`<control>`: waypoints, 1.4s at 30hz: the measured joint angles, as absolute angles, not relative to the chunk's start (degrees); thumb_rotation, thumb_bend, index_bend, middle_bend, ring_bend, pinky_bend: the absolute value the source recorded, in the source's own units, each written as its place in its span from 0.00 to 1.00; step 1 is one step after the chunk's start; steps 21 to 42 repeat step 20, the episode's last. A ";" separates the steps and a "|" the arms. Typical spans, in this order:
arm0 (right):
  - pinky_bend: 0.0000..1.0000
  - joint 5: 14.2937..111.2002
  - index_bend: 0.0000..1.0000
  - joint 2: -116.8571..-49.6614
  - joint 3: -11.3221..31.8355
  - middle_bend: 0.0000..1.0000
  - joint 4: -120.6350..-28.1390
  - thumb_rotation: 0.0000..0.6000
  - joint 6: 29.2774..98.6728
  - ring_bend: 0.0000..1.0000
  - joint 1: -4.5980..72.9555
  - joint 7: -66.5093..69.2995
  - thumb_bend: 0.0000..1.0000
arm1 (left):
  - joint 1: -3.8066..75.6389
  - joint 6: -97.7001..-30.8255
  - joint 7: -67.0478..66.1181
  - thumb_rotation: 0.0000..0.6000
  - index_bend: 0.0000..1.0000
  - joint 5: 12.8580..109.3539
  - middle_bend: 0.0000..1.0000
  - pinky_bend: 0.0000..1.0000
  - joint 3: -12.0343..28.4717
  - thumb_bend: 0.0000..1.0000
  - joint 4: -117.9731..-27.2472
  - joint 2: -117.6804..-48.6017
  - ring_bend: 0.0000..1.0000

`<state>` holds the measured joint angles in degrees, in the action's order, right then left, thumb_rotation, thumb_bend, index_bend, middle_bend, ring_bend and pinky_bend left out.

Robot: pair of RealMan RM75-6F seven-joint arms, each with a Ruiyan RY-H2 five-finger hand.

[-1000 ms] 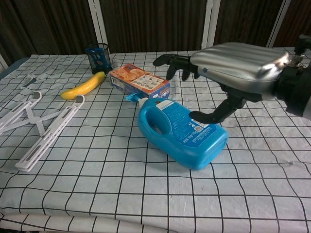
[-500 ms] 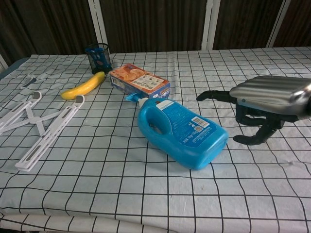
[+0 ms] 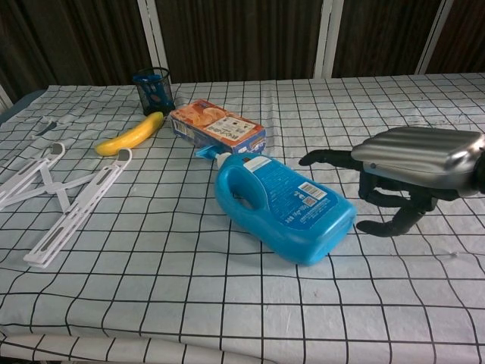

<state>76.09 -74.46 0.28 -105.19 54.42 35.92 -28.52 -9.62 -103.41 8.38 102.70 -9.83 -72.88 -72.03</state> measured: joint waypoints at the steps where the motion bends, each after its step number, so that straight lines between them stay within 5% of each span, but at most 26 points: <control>1: 0.63 77.29 0.00 -73.71 -0.13 0.13 -105.77 1.00 55.74 0.29 35.18 -28.08 0.30 | -9.50 -103.43 8.30 1.00 0.00 102.86 0.00 0.00 -9.76 0.46 -73.21 -71.85 0.00; 2: 0.57 78.78 0.00 -72.56 -0.85 0.03 -106.61 1.00 57.88 0.15 33.93 -27.84 0.30 | -9.37 -103.43 8.22 1.00 0.00 102.99 0.00 0.00 -9.70 0.46 -73.48 -71.71 0.00; 4: 0.41 80.99 0.00 -70.74 -2.36 0.00 -107.87 1.00 61.94 0.03 31.38 -28.17 0.30 | -9.01 -103.14 7.70 1.00 0.00 103.17 0.00 0.00 -9.54 0.46 -74.32 -71.36 0.00; 8: 0.15 87.05 0.00 -67.98 -6.40 0.00 -108.40 1.00 74.93 0.00 22.96 -29.00 0.30 | -8.20 -101.57 5.09 1.00 0.00 102.99 0.00 0.00 -9.08 0.46 -76.84 -70.70 0.00; 11: 0.05 91.10 0.00 -67.86 -8.77 0.00 -104.56 1.00 85.87 0.00 15.61 -26.72 0.30 | -7.20 -100.30 2.27 1.00 0.00 103.14 0.00 0.00 -8.52 0.46 -79.27 -70.34 0.00; 14: 0.02 92.70 0.00 -68.50 -10.11 0.00 -97.07 1.00 94.43 0.00 9.42 -20.28 0.30 | -6.19 -99.78 1.36 1.00 0.00 104.08 0.00 0.00 -7.92 0.46 -80.08 -70.46 0.00; 20: 0.02 94.66 0.00 -69.36 -10.61 0.00 -86.29 1.00 100.21 0.00 1.49 -7.55 0.30 | -5.90 -99.46 0.06 1.00 0.00 104.05 0.00 0.00 -7.49 0.46 -80.05 -70.90 0.00; 42: 0.02 94.66 0.00 -69.36 -10.61 0.00 -86.29 1.00 100.21 0.00 1.49 -7.55 0.30 | -5.90 -99.46 0.06 1.00 0.00 104.05 0.00 0.00 -7.49 0.46 -80.05 -70.90 0.00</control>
